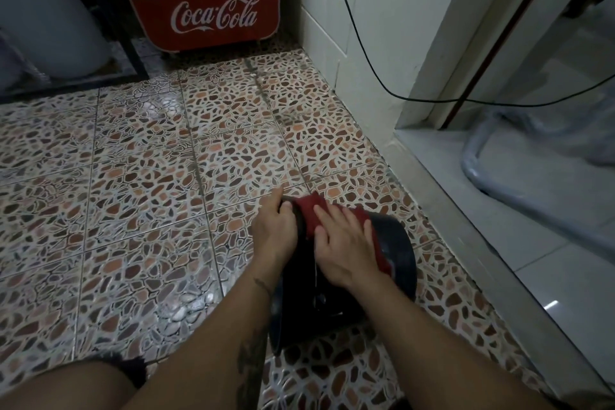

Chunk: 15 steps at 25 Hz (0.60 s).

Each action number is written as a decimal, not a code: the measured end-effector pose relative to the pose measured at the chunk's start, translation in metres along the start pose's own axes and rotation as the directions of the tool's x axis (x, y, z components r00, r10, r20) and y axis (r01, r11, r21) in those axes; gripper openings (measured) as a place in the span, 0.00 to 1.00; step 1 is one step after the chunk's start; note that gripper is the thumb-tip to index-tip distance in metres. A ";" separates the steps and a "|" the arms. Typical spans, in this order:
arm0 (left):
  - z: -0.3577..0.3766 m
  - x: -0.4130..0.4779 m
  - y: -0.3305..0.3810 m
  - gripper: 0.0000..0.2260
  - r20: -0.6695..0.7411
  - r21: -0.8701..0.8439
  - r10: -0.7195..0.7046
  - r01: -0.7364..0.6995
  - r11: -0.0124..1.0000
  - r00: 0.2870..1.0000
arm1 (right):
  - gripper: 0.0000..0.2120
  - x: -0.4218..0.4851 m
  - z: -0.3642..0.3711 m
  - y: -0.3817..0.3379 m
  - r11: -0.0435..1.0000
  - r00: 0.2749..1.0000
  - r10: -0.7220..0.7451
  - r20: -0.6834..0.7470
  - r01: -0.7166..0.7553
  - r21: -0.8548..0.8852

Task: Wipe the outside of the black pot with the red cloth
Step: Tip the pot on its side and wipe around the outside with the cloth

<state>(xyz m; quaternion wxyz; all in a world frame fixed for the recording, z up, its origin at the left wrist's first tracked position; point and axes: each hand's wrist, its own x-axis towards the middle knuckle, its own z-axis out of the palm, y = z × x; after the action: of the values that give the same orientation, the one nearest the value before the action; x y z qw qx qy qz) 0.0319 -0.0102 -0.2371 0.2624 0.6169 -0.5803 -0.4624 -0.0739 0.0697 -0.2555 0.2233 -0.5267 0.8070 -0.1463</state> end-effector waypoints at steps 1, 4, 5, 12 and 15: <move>-0.001 -0.005 -0.003 0.20 -0.004 0.016 0.027 -0.027 1.000 1.000 | 0.28 0.016 -0.004 0.000 0.999 0.999 0.037 0.021 -0.037 -0.021; -0.001 -0.010 -0.006 0.20 -0.060 0.055 0.083 -0.079 0.995 0.995 | 0.27 0.034 -0.004 0.004 0.997 0.999 0.039 0.031 -0.036 -0.070; -0.001 -0.009 -0.006 0.19 -0.086 0.075 0.107 -0.100 0.992 0.991 | 0.27 0.027 -0.002 0.007 0.998 1.000 0.012 0.016 -0.011 -0.065; 0.007 0.000 -0.003 0.16 -0.134 0.237 0.261 -0.225 0.945 0.956 | 0.28 -0.043 0.003 0.025 0.991 0.991 -0.128 -0.033 0.129 0.035; 0.002 -0.006 -0.005 0.18 -0.024 0.201 0.266 -0.257 0.945 0.964 | 0.28 -0.004 -0.003 0.011 1.000 0.999 0.026 0.031 -0.026 0.009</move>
<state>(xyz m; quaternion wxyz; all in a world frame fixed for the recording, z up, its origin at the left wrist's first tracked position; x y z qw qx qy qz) 0.0327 -0.0033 -0.2405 0.2741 0.5688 -0.6928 -0.3484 -0.0831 0.0777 -0.2576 0.2401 -0.5174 0.8095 -0.1390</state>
